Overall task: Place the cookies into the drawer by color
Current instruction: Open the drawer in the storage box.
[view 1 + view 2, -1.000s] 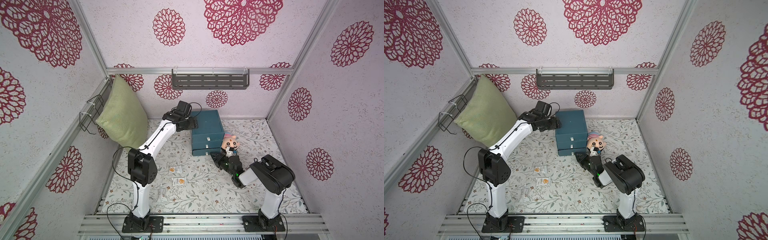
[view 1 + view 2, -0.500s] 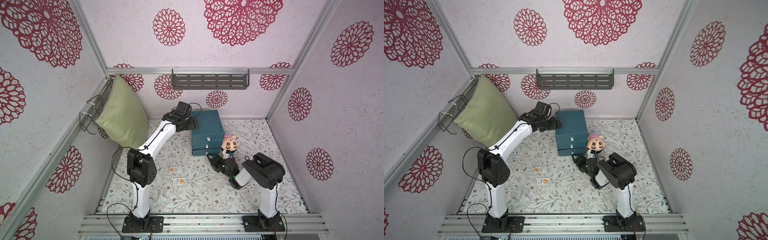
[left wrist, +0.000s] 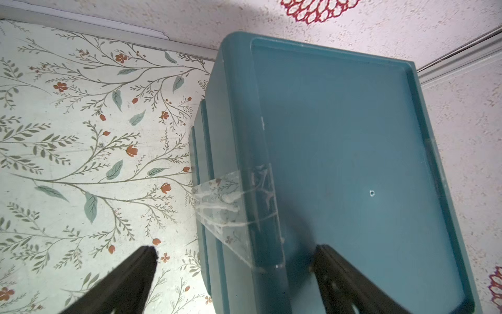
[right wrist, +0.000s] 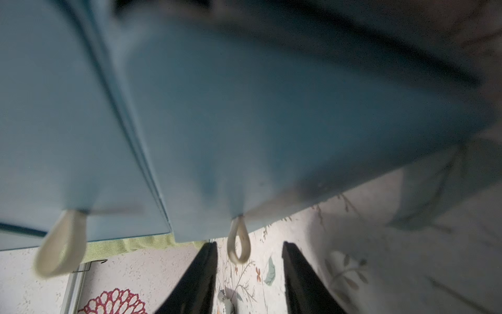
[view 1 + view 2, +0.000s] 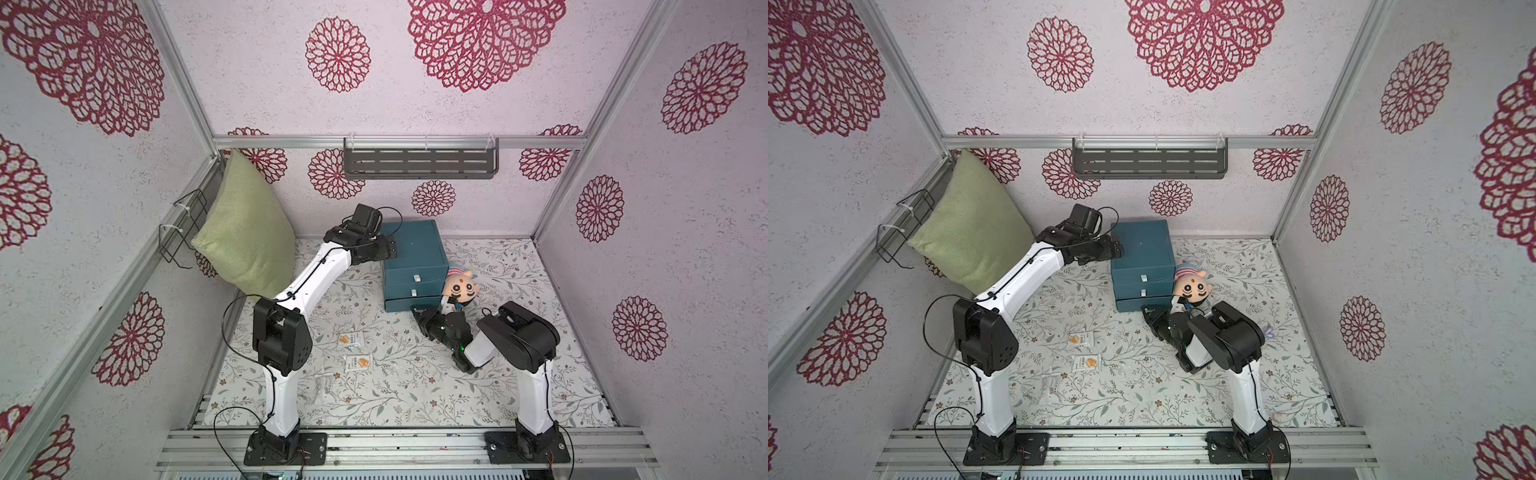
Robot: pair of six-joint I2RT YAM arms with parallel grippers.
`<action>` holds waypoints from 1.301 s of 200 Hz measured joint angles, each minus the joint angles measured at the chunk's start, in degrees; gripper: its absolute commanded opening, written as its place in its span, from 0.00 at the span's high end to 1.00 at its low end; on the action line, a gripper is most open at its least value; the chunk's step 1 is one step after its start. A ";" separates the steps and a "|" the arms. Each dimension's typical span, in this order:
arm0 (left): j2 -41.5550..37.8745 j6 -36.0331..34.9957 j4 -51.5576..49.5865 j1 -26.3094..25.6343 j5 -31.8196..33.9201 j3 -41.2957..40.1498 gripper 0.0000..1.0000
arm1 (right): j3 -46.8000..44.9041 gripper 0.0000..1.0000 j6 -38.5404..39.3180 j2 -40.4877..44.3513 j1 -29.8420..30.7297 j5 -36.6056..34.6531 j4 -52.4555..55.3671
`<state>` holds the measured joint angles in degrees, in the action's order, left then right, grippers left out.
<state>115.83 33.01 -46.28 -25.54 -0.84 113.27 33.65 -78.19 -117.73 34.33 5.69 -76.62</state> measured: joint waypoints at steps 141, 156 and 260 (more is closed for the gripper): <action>-0.76 0.22 0.92 0.00 0.00 -1.38 0.03 | 2.84 0.95 0.02 -1.16 -1.25 0.35 0.17; -0.76 0.22 0.94 0.00 0.02 -1.40 0.03 | 2.84 1.00 0.20 -1.16 -1.31 0.39 0.22; -1.31 0.90 2.01 0.00 0.00 -2.60 0.02 | -3.45 1.00 0.66 3.26 0.72 0.04 0.15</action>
<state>114.52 33.91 -44.27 -25.54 -0.84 110.67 30.20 -77.54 -114.48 35.05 5.74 -76.47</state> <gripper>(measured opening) 0.975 0.066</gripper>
